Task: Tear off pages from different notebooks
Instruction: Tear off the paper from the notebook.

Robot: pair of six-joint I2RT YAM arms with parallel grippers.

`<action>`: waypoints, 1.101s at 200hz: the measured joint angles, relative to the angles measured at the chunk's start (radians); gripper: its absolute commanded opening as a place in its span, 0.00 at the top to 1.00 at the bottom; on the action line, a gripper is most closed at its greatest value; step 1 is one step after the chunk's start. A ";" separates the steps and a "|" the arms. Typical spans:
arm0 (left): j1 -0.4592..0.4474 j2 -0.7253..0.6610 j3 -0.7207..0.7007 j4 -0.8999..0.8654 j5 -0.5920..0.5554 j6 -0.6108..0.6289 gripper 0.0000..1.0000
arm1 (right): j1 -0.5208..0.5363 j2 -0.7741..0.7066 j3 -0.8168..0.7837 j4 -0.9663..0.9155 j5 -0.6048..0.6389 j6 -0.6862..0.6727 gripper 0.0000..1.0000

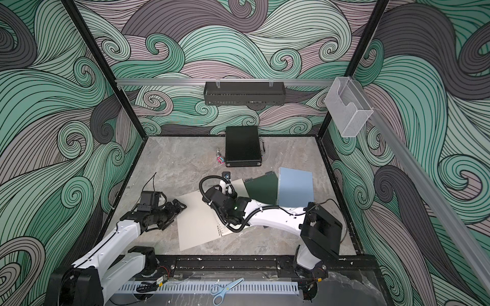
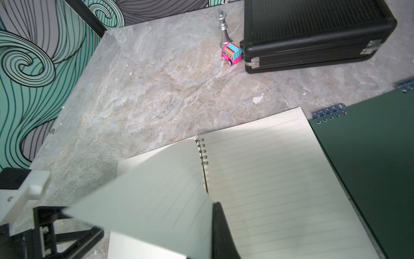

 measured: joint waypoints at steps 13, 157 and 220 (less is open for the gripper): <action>0.000 0.003 -0.001 0.010 0.000 -0.001 0.07 | -0.008 0.000 0.023 -0.003 -0.016 -0.005 1.00; -0.223 -0.605 0.020 -0.157 0.027 -0.195 0.07 | -0.087 0.115 0.244 -0.097 -0.056 0.071 1.00; -0.524 -0.472 -0.063 -0.003 -0.074 -0.325 0.06 | -0.135 0.145 0.298 -0.120 -0.060 0.171 1.00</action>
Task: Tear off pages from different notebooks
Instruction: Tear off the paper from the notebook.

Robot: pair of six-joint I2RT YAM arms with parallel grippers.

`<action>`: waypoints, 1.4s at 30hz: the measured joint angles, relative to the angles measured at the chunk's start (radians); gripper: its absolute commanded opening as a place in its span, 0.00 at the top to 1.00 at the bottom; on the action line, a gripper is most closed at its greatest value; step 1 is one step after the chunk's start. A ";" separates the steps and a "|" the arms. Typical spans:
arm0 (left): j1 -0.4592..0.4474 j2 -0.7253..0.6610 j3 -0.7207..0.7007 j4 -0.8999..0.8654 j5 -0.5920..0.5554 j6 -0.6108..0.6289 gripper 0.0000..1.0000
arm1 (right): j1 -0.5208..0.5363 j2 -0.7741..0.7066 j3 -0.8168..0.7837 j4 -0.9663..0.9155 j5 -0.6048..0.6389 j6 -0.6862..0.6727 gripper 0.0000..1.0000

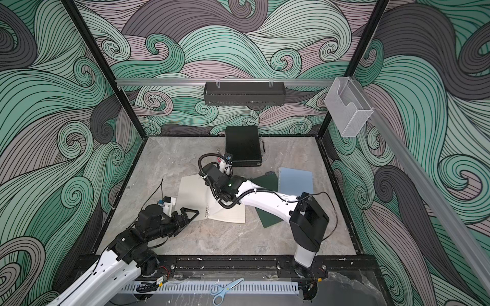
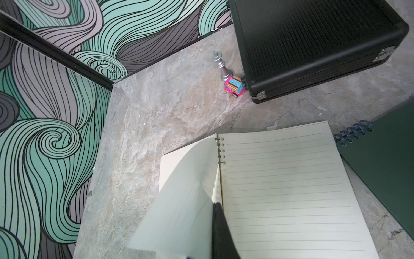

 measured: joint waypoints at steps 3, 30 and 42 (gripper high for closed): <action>-0.061 0.089 -0.015 0.093 -0.066 -0.013 0.04 | -0.004 0.000 0.000 0.000 -0.003 0.012 1.00; -0.085 0.352 -0.163 0.537 -0.396 -0.060 0.02 | -0.002 -0.013 -0.062 0.037 -0.051 0.052 1.00; -0.085 0.275 -0.214 0.550 -0.517 -0.071 0.01 | -0.002 -0.063 -0.156 0.100 -0.098 0.080 1.00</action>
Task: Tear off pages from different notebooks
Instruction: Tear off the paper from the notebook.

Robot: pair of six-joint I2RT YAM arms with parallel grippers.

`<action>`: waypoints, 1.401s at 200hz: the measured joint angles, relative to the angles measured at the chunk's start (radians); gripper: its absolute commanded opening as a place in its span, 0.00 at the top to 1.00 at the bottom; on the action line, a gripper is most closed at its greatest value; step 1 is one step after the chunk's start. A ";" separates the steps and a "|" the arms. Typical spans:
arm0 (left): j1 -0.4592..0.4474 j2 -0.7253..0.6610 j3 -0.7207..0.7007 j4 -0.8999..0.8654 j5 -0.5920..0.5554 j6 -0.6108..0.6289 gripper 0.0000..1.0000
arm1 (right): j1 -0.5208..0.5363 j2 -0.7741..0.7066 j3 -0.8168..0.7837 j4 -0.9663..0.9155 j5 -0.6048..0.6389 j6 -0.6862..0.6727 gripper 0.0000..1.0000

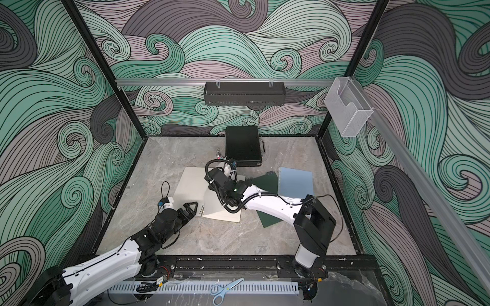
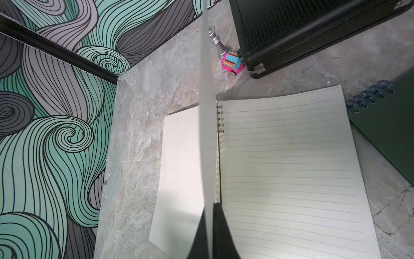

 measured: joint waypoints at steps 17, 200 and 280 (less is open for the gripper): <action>0.000 0.039 0.000 0.022 -0.008 -0.009 0.01 | 0.000 0.000 -0.010 0.007 -0.005 0.006 1.00; 0.248 0.148 0.070 0.161 0.111 -0.058 0.02 | 0.034 0.023 -0.003 0.067 -0.064 0.022 1.00; 0.272 0.086 0.167 0.098 0.188 0.215 0.04 | 0.048 0.042 -0.010 0.088 -0.064 0.034 1.00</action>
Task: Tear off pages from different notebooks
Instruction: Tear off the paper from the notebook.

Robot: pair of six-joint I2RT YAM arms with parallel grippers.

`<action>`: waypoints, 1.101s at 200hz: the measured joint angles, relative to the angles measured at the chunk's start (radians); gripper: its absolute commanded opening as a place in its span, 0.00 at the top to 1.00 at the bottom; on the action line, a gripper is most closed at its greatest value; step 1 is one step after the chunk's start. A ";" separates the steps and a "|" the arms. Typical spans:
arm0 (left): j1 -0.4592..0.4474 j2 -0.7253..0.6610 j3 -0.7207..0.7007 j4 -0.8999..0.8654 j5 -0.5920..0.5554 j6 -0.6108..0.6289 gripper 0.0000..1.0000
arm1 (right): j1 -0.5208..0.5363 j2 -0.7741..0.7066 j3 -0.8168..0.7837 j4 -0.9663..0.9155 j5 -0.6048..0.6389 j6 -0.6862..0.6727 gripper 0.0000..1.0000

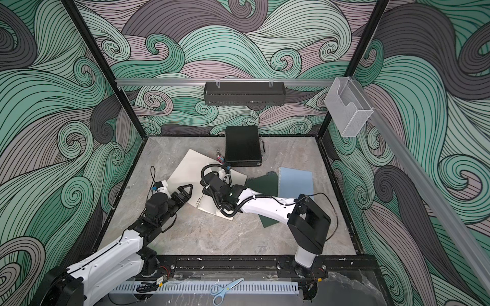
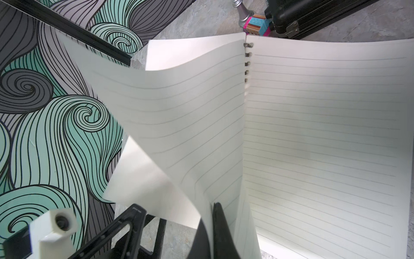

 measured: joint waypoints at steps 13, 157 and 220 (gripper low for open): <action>0.000 -0.014 0.021 -0.024 0.011 0.047 0.04 | 0.000 0.000 -0.017 0.012 0.000 0.004 1.00; 0.024 0.137 0.475 -0.580 0.097 0.319 0.04 | 0.004 -0.066 -0.237 0.069 -0.001 0.029 1.00; 0.024 0.169 0.586 -0.805 0.192 0.351 0.04 | 0.005 -0.066 -0.266 0.103 -0.018 0.029 1.00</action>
